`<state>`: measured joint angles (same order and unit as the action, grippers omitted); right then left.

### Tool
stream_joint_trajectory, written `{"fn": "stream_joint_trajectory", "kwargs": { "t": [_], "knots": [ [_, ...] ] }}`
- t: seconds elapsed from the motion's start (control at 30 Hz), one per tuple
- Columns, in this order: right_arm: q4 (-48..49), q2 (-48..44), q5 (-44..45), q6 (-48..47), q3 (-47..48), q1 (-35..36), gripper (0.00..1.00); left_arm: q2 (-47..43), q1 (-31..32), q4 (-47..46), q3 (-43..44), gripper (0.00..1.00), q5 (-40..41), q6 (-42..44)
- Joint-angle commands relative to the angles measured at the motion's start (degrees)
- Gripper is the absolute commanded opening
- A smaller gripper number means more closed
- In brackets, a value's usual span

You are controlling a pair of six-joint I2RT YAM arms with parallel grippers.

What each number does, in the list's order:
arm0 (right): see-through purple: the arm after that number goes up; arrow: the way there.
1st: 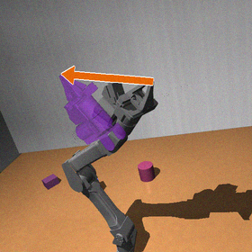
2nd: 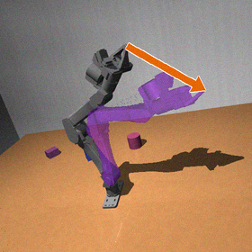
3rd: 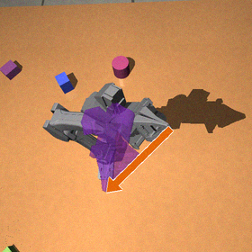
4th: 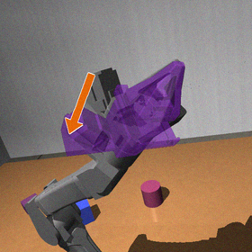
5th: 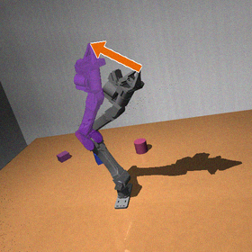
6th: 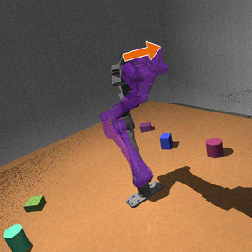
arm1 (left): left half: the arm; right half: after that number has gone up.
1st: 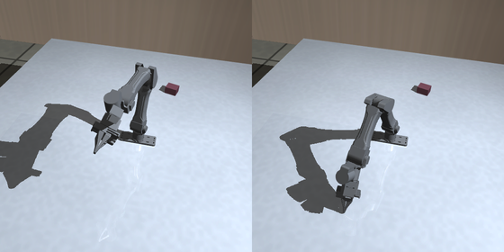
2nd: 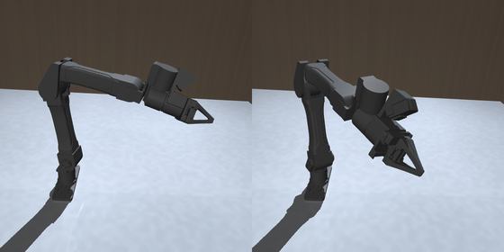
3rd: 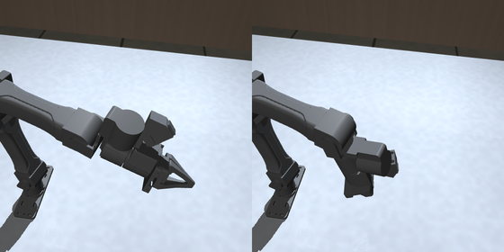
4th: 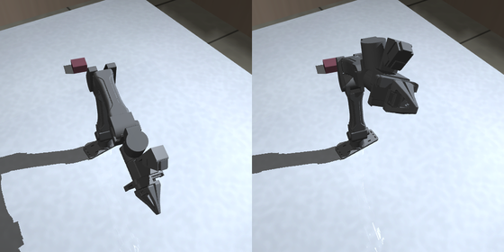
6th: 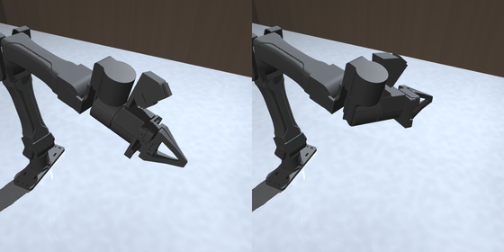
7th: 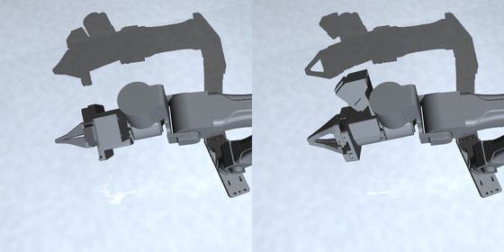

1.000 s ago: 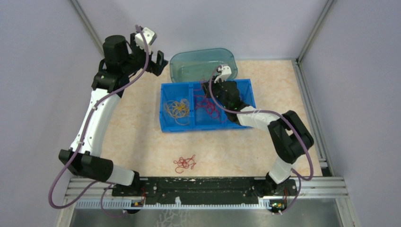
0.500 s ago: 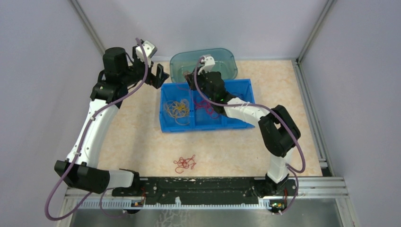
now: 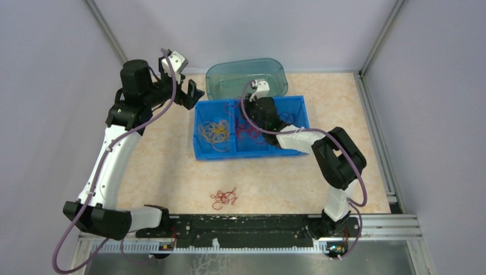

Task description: Untangle the cables

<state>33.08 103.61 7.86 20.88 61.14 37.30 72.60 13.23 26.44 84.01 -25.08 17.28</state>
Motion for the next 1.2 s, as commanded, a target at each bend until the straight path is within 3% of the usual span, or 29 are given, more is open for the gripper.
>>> {"fn": "stream_joint_trajectory", "kwargs": {
  "t": [0.0, 0.23, 0.47, 0.6, 0.73, 0.8, 1.17],
  "knots": [
    [4.8, -7.5, 2.5, 0.3, -4.9, -2.3, 0.00, -1.0, 0.0, -1.6, -0.4, 0.95, -2.0, -1.0],
    [3.8, -13.0, 8.6, -2.3, -9.1, -2.8, 0.00, -1.0, 0.0, -2.0, -0.5, 0.95, -2.3, -2.1],
    [-3.2, -9.4, 7.0, -3.4, -4.2, -0.8, 0.01, -1.0, 0.0, -1.8, -0.3, 0.95, -2.3, -2.1],
    [-5.4, -4.5, 7.2, -3.7, -2.4, 0.6, 0.16, -1.0, 0.0, -1.2, 0.0, 0.96, -2.5, -2.1],
    [-9.9, -4.0, 8.2, -3.9, -0.1, 0.8, 0.50, -0.9, 0.0, -0.7, 0.2, 0.96, -2.6, -1.8],
    [-10.8, -5.6, 9.2, -4.2, 0.0, 0.7, 0.58, -0.9, 0.0, -0.6, 0.4, 0.96, -2.7, -1.6],
    [-11.6, -19.0, 3.2, -7.0, -5.0, 3.3, 0.60, -0.7, 0.0, 1.1, 0.5, 0.96, -3.9, -1.7]
  ]
}}
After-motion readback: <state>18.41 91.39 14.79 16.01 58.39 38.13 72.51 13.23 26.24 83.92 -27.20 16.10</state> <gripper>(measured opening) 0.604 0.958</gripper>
